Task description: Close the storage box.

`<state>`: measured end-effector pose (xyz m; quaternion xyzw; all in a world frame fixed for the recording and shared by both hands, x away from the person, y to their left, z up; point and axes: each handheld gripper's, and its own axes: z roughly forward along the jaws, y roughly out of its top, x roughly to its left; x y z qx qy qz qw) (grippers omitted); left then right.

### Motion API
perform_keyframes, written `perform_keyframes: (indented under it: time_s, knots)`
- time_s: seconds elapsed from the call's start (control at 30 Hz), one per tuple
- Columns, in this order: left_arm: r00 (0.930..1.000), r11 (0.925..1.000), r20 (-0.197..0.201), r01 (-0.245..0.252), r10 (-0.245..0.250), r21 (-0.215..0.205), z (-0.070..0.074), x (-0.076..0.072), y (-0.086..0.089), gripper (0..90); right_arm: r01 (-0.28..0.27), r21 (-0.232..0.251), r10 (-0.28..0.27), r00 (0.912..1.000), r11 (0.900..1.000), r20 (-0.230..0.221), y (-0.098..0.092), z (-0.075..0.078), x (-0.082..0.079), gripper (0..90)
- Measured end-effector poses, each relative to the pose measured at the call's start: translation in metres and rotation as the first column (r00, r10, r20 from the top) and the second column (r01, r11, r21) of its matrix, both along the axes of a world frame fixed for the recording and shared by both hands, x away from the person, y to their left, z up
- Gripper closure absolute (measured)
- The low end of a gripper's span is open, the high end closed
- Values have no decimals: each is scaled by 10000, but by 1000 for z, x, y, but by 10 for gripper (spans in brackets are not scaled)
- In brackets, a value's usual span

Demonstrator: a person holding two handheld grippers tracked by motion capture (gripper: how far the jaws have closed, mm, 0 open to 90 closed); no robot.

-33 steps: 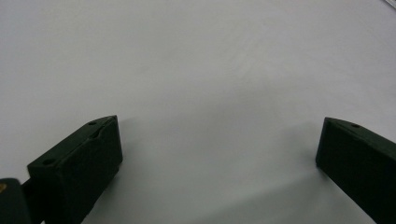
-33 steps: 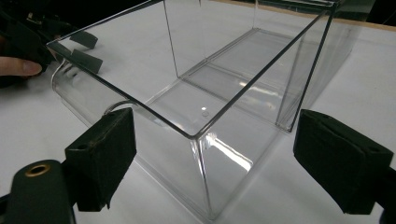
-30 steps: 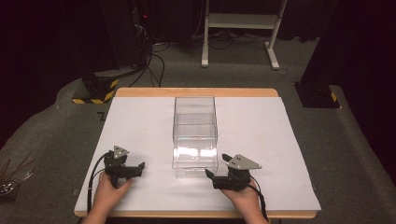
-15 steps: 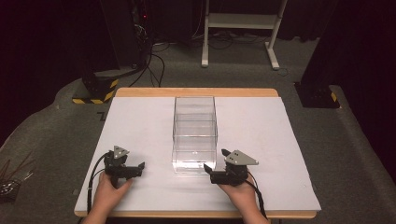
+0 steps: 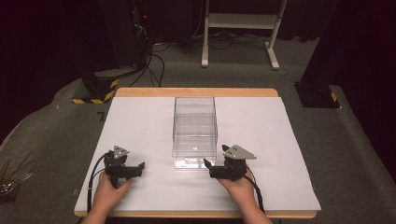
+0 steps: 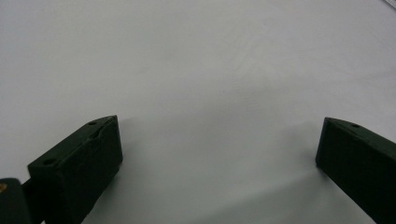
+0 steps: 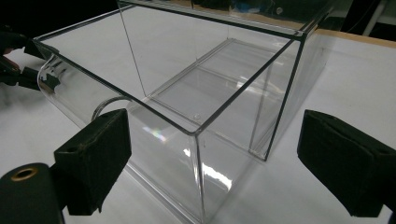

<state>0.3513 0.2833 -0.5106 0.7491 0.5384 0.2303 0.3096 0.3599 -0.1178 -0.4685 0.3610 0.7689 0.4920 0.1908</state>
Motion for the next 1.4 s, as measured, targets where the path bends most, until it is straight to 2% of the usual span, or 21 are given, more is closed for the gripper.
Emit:
perform_keyframes:
  time_s: [0.77, 0.97, 1.4]
  knots:
    - [10000, 10000, -14, 28, -28, 30, 0, 0, 0, 8, 450, 5, -450, 9990, 9990, -18, 1, 1, 21, 102]
    - [10000, 10000, 4, 26, -26, 21, 0, 0, 0, 8, 624, 16, -624, 9980, 9980, 9, 3, -1, 32, 102]
    - [10000, 10000, -14, 32, -32, 25, 0, 0, 0, 8, 1035, 152, -1032, 9944, 9945, -219, 9, -5, 57, 104]
